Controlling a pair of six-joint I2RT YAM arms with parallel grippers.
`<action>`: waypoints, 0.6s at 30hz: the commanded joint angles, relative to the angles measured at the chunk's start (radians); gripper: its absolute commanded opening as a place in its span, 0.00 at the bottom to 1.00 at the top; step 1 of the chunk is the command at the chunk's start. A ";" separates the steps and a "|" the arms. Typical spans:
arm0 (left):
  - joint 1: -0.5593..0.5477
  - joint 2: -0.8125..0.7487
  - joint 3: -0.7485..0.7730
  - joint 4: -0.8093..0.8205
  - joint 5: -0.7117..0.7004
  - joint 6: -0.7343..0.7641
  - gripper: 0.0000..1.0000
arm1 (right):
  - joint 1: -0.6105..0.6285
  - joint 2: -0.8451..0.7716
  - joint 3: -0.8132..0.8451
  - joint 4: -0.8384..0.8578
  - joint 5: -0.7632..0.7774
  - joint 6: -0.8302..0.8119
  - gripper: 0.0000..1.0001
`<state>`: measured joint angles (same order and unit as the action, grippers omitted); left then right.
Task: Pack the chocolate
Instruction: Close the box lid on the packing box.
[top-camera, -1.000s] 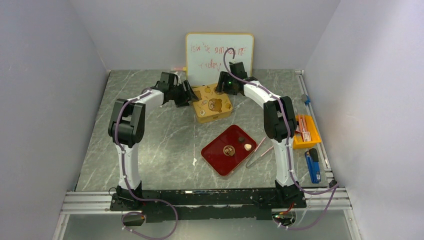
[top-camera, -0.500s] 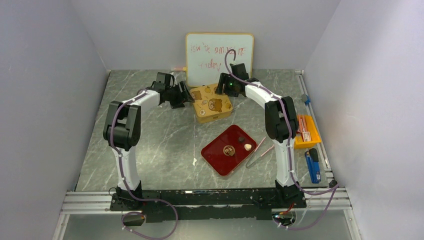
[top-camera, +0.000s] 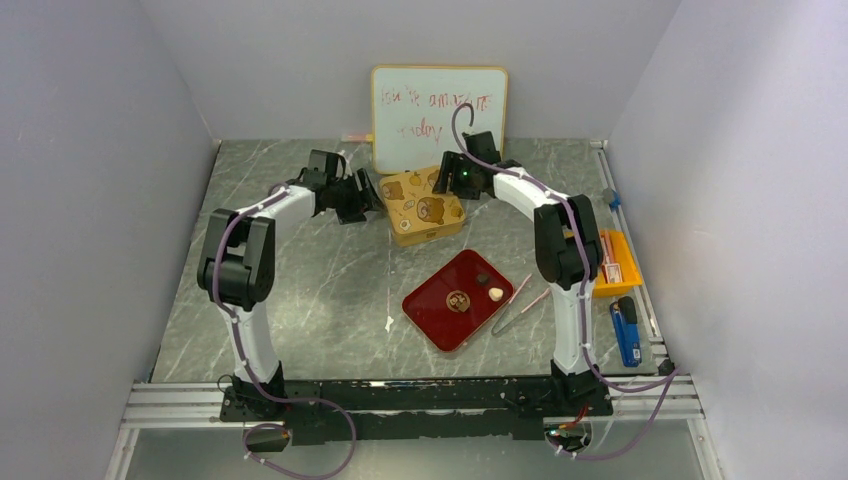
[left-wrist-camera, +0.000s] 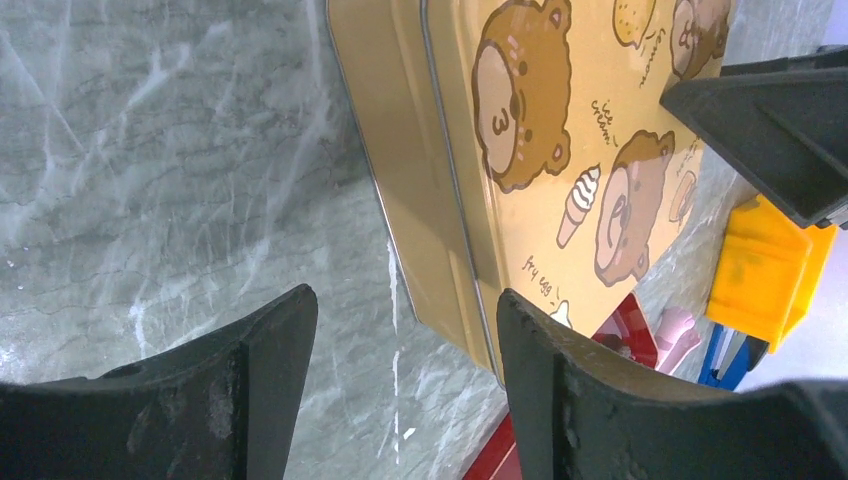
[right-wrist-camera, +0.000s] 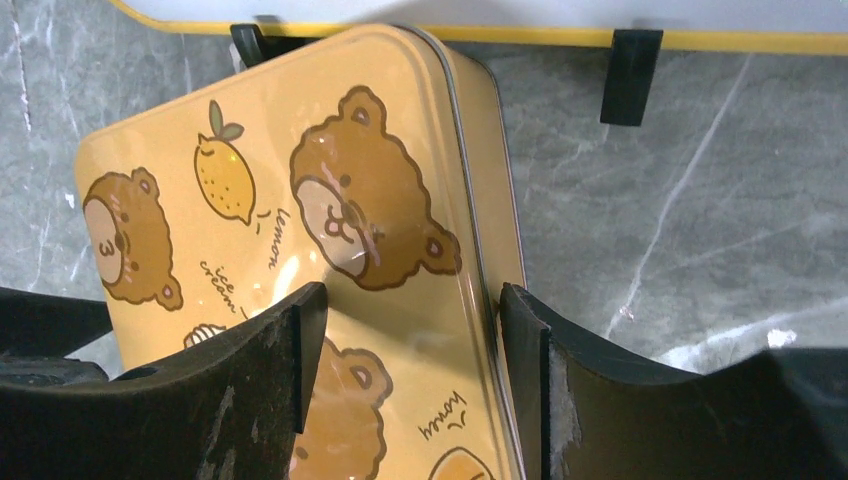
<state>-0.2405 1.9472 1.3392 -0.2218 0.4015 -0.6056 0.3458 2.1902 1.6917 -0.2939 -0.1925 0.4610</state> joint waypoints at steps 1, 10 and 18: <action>-0.005 -0.068 0.000 0.012 0.025 0.021 0.70 | 0.001 0.005 -0.066 -0.153 0.067 -0.045 0.66; -0.056 -0.097 0.005 -0.002 0.019 0.023 0.70 | 0.002 -0.047 -0.100 -0.163 0.097 -0.054 0.66; -0.133 -0.087 -0.021 0.013 -0.012 0.007 0.70 | 0.001 -0.096 -0.172 -0.138 0.096 -0.053 0.66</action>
<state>-0.3443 1.8893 1.3350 -0.2249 0.4015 -0.6025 0.3458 2.1014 1.5833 -0.3138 -0.1612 0.4557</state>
